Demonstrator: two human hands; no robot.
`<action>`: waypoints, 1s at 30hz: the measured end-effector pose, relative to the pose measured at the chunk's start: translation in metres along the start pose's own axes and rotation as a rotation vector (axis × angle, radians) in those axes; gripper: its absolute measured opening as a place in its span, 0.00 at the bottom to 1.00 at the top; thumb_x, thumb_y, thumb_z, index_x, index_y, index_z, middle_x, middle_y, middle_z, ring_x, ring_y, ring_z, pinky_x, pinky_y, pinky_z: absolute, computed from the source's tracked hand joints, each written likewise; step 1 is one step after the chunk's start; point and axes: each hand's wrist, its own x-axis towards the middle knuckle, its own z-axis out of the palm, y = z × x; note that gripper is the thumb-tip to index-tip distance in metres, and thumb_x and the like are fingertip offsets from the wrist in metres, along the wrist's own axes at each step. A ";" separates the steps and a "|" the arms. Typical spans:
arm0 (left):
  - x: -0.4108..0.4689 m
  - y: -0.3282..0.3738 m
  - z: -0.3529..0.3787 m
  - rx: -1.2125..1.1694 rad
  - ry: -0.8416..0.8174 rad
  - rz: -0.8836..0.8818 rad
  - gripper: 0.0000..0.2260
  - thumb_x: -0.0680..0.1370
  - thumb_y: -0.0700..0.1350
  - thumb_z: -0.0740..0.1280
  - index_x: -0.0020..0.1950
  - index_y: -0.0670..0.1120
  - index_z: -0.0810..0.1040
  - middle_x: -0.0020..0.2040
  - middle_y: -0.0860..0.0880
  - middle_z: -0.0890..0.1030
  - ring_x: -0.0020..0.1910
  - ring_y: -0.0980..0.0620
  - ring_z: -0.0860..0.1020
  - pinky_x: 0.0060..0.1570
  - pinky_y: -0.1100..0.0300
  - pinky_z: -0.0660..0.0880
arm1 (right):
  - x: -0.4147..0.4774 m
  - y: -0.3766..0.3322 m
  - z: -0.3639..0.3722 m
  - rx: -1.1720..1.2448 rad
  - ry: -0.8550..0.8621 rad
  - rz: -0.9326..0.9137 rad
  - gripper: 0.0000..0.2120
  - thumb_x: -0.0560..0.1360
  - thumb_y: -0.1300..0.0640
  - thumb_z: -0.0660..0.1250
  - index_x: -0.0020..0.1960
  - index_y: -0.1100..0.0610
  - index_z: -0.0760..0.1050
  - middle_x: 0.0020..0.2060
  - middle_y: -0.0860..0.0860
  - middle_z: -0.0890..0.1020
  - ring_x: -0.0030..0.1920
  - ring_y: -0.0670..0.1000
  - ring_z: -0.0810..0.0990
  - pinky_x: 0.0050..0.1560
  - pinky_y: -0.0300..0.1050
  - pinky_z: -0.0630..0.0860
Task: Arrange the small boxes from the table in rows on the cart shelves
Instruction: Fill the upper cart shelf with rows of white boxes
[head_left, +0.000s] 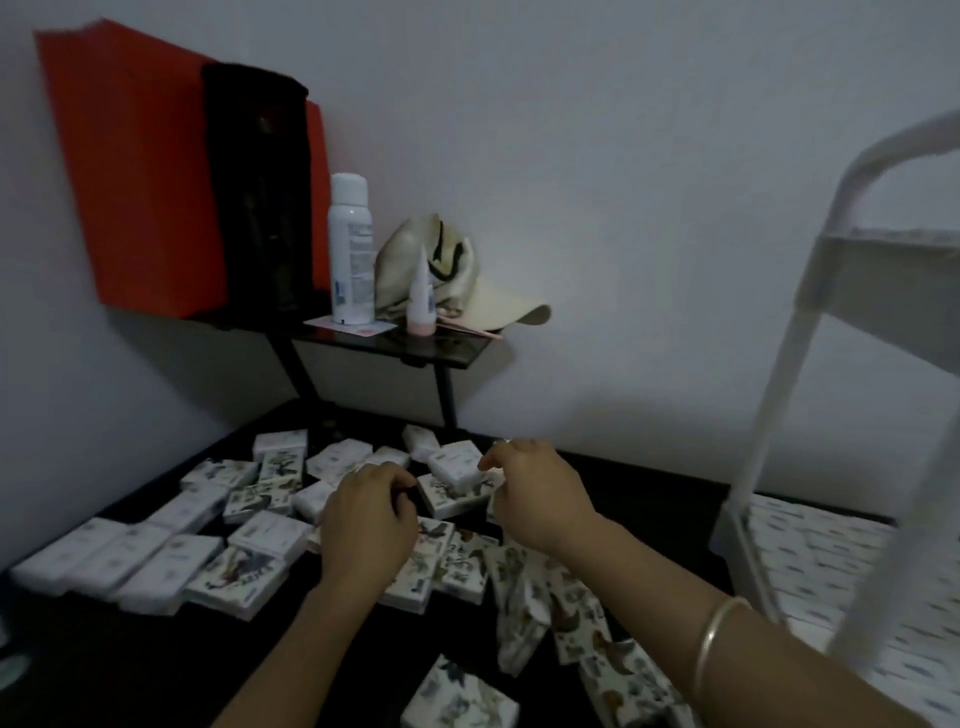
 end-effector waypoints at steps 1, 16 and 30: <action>0.004 -0.006 0.001 0.017 -0.002 -0.004 0.08 0.78 0.42 0.63 0.54 0.50 0.78 0.51 0.51 0.79 0.51 0.50 0.75 0.49 0.52 0.75 | 0.011 0.000 0.007 -0.050 -0.022 -0.003 0.23 0.75 0.62 0.63 0.69 0.53 0.69 0.65 0.54 0.73 0.67 0.56 0.67 0.58 0.45 0.68; 0.026 -0.076 0.009 0.382 0.072 -0.044 0.29 0.75 0.52 0.56 0.72 0.40 0.69 0.62 0.38 0.78 0.63 0.39 0.74 0.70 0.41 0.59 | 0.088 -0.010 0.054 -0.248 -0.162 0.015 0.23 0.79 0.55 0.60 0.73 0.51 0.62 0.64 0.55 0.74 0.63 0.57 0.74 0.56 0.47 0.71; 0.040 -0.068 0.006 0.349 -0.035 -0.096 0.12 0.80 0.52 0.60 0.59 0.48 0.73 0.47 0.45 0.83 0.51 0.43 0.79 0.55 0.51 0.71 | 0.041 -0.007 0.021 0.735 0.022 0.069 0.16 0.72 0.62 0.70 0.56 0.49 0.71 0.48 0.48 0.78 0.43 0.50 0.78 0.32 0.37 0.74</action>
